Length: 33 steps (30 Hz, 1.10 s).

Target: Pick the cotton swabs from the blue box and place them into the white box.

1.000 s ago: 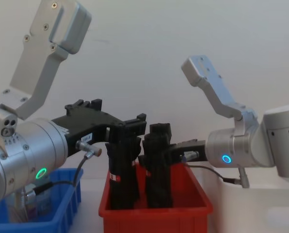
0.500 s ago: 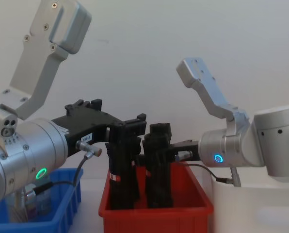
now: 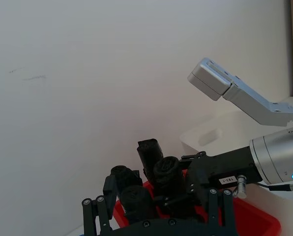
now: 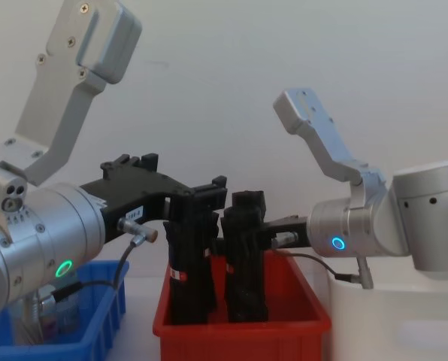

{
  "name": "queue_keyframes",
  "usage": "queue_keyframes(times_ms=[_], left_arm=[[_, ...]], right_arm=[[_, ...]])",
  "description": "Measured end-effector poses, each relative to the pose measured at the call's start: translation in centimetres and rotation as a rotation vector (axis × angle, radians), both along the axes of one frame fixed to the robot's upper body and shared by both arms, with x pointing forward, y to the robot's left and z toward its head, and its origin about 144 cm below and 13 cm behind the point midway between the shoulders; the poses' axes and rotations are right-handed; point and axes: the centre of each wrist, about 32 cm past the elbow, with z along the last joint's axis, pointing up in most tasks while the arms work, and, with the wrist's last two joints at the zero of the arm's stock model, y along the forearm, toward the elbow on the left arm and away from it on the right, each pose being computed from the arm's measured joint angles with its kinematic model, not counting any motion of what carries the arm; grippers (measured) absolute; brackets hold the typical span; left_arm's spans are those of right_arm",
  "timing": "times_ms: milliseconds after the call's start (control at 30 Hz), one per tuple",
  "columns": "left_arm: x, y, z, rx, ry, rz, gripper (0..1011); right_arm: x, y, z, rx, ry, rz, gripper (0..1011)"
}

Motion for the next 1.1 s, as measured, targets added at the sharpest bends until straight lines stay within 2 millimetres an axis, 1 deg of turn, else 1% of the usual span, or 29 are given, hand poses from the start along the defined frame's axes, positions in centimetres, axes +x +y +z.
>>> queue_keyframes(times_ms=[33,133,167,200,233,333,367,433,467,500,600,1100], left_arm=[[0.00,0.00,0.00,0.000,0.000,0.000,1000],[0.00,0.00,0.00,0.000,0.000,0.000,1000],[0.00,0.00,0.00,0.000,0.000,0.000,1000],[0.00,0.00,0.00,0.000,0.000,0.000,1000],[0.00,0.00,0.00,0.000,0.000,0.000,1000],[0.00,0.00,0.00,0.000,0.000,0.000,1000],[0.00,0.00,0.00,0.000,0.000,0.000,1000],[0.00,0.00,0.00,0.000,0.000,0.000,1000],[0.00,0.00,0.00,0.000,0.000,0.000,1000],[0.00,0.00,0.00,0.000,0.000,0.000,1000],[0.00,0.00,0.00,0.000,0.000,0.000,1000],[0.00,0.00,0.00,0.000,0.000,0.000,1000]], right_arm=[[0.00,0.00,0.01,0.000,0.000,0.000,955],[0.00,-0.01,0.03,0.000,0.001,-0.001,907],[0.00,0.00,0.05,0.001,0.001,-0.001,864],[0.00,0.00,0.05,0.001,0.001,-0.001,849],[0.00,0.00,0.06,0.001,0.001,-0.001,796],[0.00,0.00,0.08,0.001,0.001,-0.002,741],[0.00,0.00,0.08,0.001,0.001,-0.002,682],[0.00,0.01,0.08,0.001,0.002,-0.002,647],[0.00,0.01,0.08,0.001,0.002,-0.002,589],[0.00,0.01,0.08,0.001,0.002,-0.002,589],[-0.01,0.01,0.08,0.001,0.002,-0.002,540],[-0.13,-0.14,0.39,0.021,-0.016,-0.002,464]])
